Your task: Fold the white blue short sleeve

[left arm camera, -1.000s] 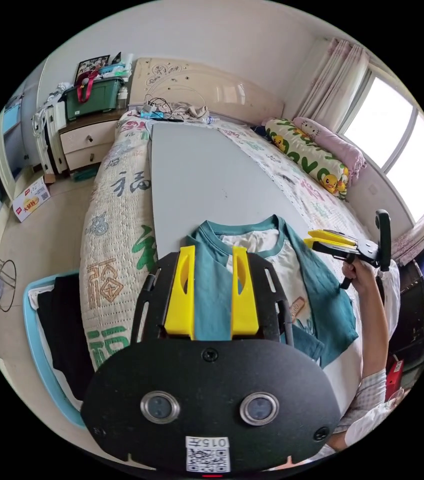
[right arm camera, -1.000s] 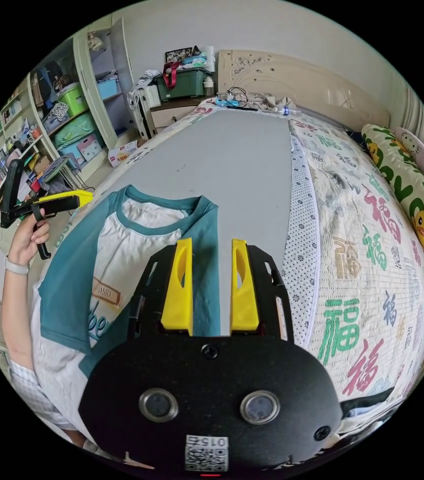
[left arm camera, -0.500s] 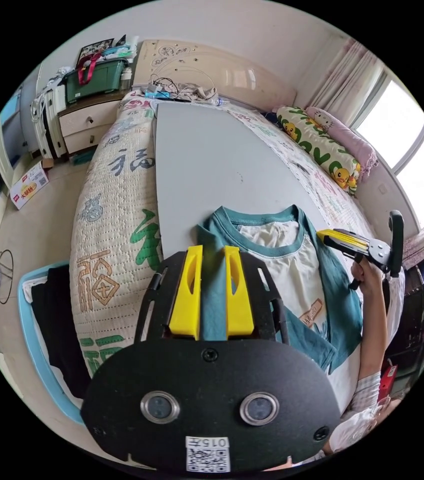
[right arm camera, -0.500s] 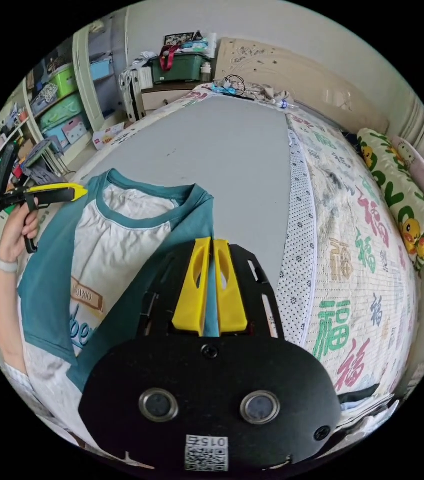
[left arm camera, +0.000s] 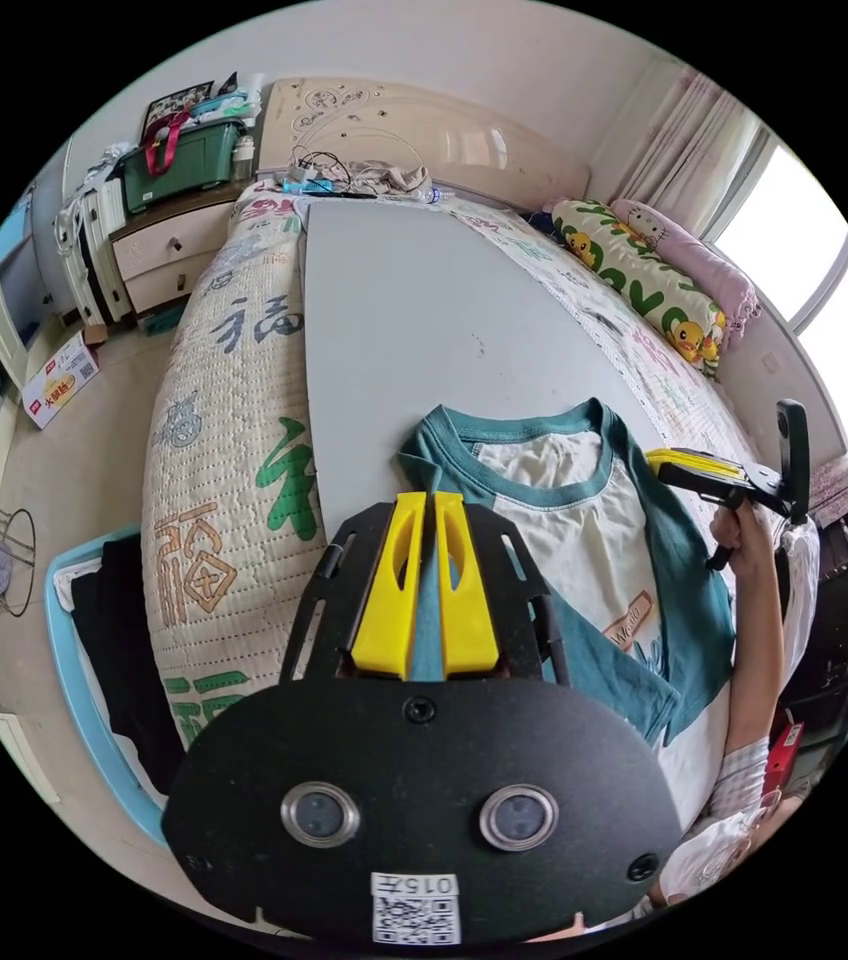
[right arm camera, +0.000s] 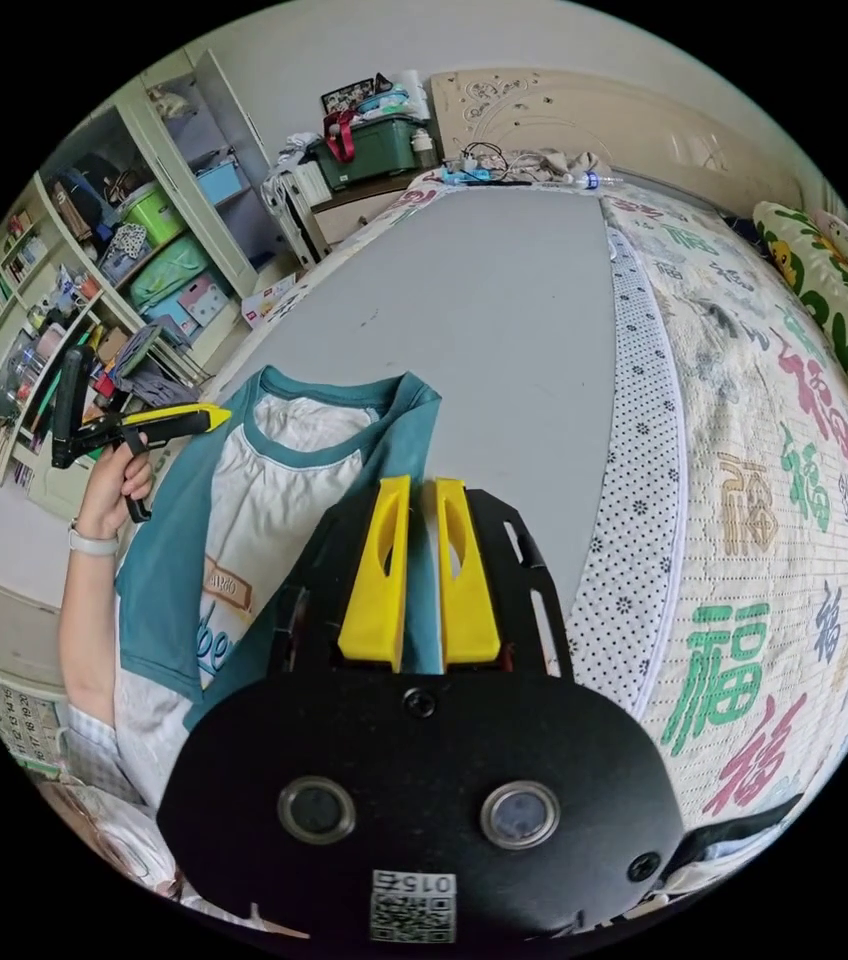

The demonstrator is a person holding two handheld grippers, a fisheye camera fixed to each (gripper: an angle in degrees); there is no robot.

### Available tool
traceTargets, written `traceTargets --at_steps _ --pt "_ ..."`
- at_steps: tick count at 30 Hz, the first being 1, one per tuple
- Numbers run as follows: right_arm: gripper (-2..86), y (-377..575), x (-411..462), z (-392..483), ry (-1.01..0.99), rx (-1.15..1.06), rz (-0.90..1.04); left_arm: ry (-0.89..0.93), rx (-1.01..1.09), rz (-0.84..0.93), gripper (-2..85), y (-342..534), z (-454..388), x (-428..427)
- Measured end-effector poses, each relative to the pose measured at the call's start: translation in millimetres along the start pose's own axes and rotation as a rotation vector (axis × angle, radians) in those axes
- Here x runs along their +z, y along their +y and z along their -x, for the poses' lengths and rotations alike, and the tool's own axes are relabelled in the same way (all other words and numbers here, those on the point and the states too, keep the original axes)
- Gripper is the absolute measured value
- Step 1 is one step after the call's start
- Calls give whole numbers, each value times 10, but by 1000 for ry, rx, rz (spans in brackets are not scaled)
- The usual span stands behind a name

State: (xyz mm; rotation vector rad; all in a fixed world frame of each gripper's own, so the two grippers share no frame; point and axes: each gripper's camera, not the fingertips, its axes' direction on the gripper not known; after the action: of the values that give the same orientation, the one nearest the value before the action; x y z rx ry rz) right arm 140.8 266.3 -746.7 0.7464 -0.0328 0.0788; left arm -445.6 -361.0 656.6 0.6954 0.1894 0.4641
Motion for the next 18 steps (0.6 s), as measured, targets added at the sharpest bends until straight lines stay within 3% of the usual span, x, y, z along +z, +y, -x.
traceTargets --at_steps 4,9,18 --pt "96 69 -60 -441 -65 92 -45 -1 2 -1 8 -42 -51 -70" --pt "93 136 80 -740 -199 46 -31 -25 16 -2 7 -78 -166 -173" --pt "40 384 651 -822 11 6 1 -40 25 -5 6 -101 -369 -430"
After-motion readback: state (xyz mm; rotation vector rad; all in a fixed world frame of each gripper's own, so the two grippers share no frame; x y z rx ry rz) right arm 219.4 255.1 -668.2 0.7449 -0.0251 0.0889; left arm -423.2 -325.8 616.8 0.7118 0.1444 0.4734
